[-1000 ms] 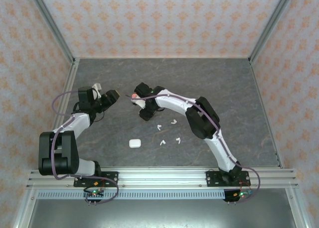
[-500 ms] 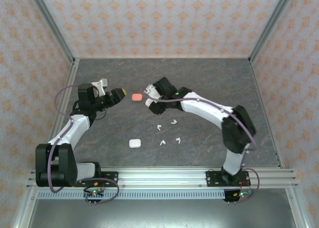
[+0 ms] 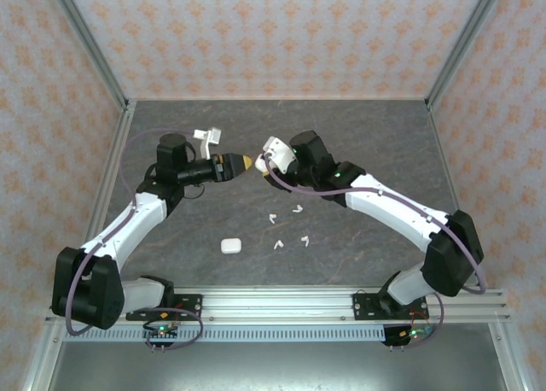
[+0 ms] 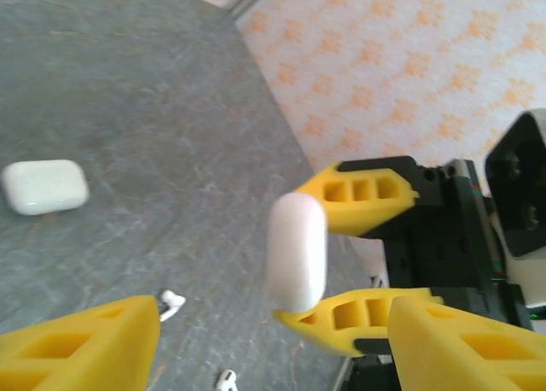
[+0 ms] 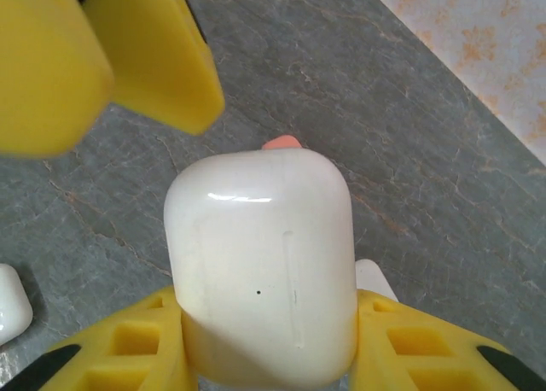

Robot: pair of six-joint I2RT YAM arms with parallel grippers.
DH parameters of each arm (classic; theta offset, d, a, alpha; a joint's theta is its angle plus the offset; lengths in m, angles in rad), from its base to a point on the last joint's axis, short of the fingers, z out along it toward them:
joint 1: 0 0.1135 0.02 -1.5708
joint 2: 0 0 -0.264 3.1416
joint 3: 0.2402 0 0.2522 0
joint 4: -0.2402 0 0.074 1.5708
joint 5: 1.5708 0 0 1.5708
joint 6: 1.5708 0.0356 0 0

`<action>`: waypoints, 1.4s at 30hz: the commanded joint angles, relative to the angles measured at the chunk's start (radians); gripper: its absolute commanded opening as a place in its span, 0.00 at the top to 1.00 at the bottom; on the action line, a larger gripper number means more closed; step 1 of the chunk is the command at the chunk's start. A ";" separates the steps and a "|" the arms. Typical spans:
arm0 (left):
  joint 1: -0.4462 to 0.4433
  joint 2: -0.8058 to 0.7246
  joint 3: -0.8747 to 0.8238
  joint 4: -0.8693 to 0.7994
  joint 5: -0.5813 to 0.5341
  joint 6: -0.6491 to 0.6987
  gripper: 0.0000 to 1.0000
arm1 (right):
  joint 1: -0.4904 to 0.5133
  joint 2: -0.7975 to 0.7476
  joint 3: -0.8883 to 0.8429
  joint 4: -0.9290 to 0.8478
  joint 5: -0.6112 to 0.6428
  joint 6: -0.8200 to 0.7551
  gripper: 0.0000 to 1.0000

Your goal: Insert the wireless bluetooth earbuds into the charging case

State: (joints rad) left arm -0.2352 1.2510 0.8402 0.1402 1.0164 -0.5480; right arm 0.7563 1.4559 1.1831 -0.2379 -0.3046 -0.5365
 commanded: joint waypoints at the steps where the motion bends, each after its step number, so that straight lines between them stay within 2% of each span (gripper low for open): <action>1: -0.035 0.019 0.054 0.024 0.033 0.028 0.29 | 0.010 -0.039 -0.011 0.047 -0.025 -0.031 0.62; 7: -0.070 0.059 0.078 0.013 0.030 0.040 0.34 | 0.011 -0.055 -0.025 0.052 -0.031 -0.028 0.62; 17: -0.079 0.100 0.087 0.000 0.056 0.064 0.57 | 0.011 -0.055 -0.031 0.056 0.000 -0.020 0.62; 24: -0.079 0.100 0.094 -0.055 0.080 0.118 0.68 | 0.010 -0.039 -0.019 0.048 0.031 -0.016 0.62; 30: -0.079 0.102 0.099 -0.076 0.088 0.144 0.77 | 0.008 -0.033 -0.011 0.039 0.009 -0.002 0.60; 33: -0.079 0.097 0.097 -0.077 0.077 0.159 0.79 | -0.001 -0.033 0.002 0.015 -0.019 0.013 0.54; 38: -0.079 0.087 0.086 -0.076 0.044 0.199 0.81 | -0.032 -0.072 -0.010 -0.019 -0.104 0.048 0.29; 42: -0.080 0.079 0.067 -0.035 0.025 0.228 0.85 | -0.066 -0.141 -0.041 -0.030 -0.197 0.071 0.14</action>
State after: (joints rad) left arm -0.3080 1.3514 0.9081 0.0685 1.0458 -0.3714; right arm 0.7078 1.3918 1.1511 -0.2531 -0.4091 -0.4942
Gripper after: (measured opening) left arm 0.202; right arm 0.851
